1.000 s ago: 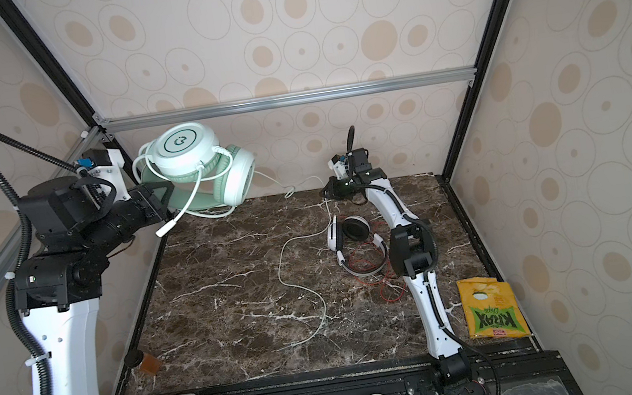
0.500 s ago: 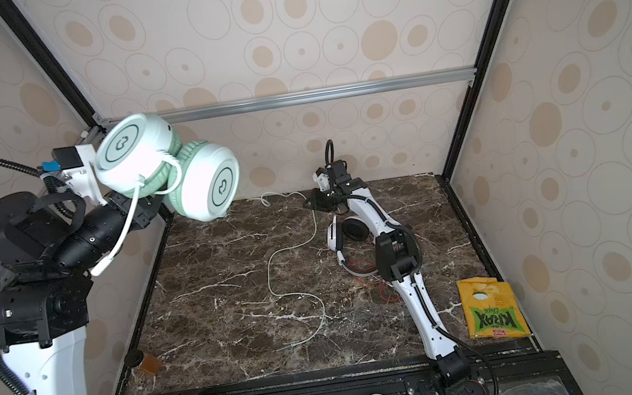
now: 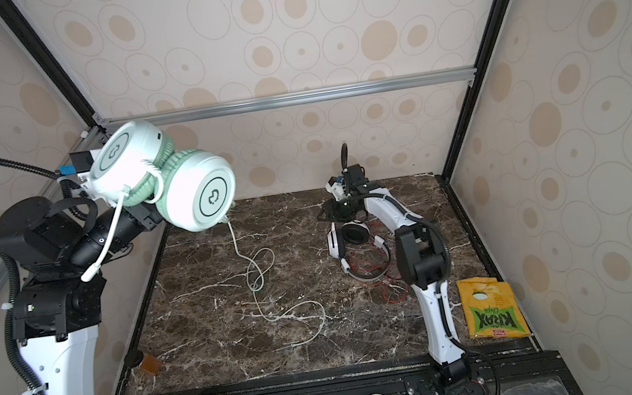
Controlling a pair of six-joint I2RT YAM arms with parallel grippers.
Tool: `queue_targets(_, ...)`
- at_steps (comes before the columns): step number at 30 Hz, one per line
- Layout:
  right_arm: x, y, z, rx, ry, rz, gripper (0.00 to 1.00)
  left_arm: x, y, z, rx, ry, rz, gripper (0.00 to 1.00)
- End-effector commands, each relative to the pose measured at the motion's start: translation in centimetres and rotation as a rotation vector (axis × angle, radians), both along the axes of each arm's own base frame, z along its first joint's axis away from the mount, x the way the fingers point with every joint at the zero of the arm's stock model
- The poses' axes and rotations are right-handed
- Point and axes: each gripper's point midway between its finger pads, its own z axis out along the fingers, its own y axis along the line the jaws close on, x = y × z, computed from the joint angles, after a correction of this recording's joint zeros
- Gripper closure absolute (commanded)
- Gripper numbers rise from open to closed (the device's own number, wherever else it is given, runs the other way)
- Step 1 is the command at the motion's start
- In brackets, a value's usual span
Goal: Wrap the headphones
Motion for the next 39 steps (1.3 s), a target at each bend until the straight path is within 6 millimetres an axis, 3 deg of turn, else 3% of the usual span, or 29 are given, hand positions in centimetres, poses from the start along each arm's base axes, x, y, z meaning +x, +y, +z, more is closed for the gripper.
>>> queue_targets(1, -4.3, 2.0, 7.2, 0.196, -0.243, 0.156, 0.44, -0.1, 0.0, 1.4, -0.036, -0.048, -0.011, 1.0)
queue_targets(5, -11.0, 4.0, 6.9, 0.259, -0.264, 0.287, 0.38, 0.7, -0.2, 0.9, -0.04, -0.043, -0.021, 1.0)
queue_targets(9, -15.4, 7.5, 6.3, 0.259, -0.286, 0.374, 0.34, 1.3, -0.3, 0.9, -0.042, -0.044, -0.027, 1.0)
queue_targets(14, -17.7, 12.3, 5.7, 0.301, -0.332, 0.307, 0.34, 3.0, -0.2, -0.2, -0.029, -0.025, -0.014, 1.0)
queue_targets(20, -20.1, 15.7, 4.4, 0.336, -0.451, 0.182, 0.33, 5.3, -0.1, -1.4, -0.012, -0.004, 0.002, 1.0)
queue_targets(27, -19.1, 17.5, 3.1, 0.36, -0.424, 0.101, 0.33, 7.1, 0.0, -1.9, 0.006, 0.005, 0.011, 1.0)
queue_targets(32, -18.3, 18.9, 2.6, 0.363, -0.394, 0.102, 0.41, 7.8, 0.1, -2.3, 0.015, 0.013, 0.019, 1.0)
queue_targets(39, -18.3, 18.9, 2.4, 0.382, -0.392, 0.099, 0.84, 9.3, 0.7, -3.1, 0.043, 0.03, 0.064, 1.0)
